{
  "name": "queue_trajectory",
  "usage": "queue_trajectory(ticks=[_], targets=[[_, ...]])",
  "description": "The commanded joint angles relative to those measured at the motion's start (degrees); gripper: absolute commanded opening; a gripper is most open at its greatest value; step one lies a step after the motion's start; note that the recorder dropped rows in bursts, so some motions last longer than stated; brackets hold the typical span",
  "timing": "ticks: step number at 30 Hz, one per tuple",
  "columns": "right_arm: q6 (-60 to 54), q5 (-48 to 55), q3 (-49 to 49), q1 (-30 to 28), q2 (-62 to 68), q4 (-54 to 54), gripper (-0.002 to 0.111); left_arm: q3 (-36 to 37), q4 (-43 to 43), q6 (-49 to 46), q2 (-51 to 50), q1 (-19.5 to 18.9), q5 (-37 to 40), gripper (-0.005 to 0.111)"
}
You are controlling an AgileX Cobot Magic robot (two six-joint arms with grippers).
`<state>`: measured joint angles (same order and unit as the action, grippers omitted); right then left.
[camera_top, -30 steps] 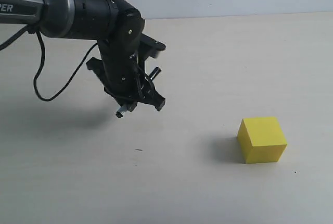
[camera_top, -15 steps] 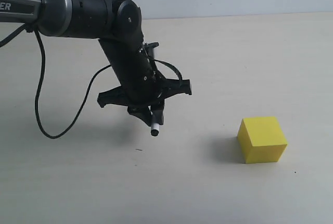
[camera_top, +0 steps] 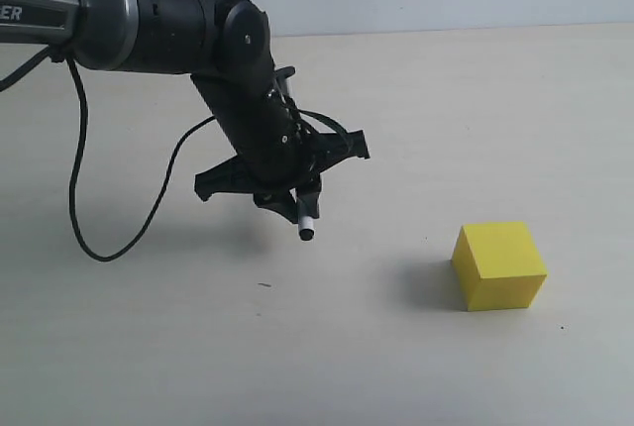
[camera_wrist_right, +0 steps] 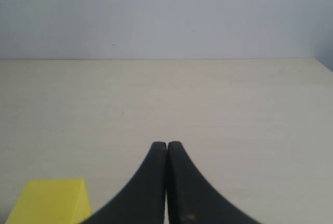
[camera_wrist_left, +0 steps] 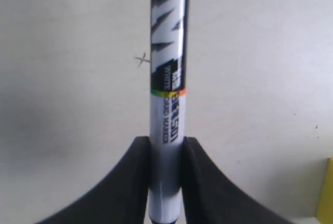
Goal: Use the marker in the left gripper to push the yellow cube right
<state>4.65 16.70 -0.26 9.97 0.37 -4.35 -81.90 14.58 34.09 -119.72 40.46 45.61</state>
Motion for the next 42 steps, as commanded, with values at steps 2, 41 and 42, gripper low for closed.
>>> queue_trajectory(ticks=[2,41,42], targets=[[0.03,-0.50,0.26,0.09,-0.37,-0.05,0.000,-0.06,-0.62,1.08,-3.77,0.11,-2.09,0.000],[0.03,-0.38,0.26,0.09,-0.37,-0.05,0.000,2.42,-11.56,-8.57,18.52,0.26,2.52,0.000],[0.03,-0.38,0.26,0.09,-0.37,-0.05,0.000,4.03,-11.67,-8.85,20.07,0.38,0.46,0.000]])
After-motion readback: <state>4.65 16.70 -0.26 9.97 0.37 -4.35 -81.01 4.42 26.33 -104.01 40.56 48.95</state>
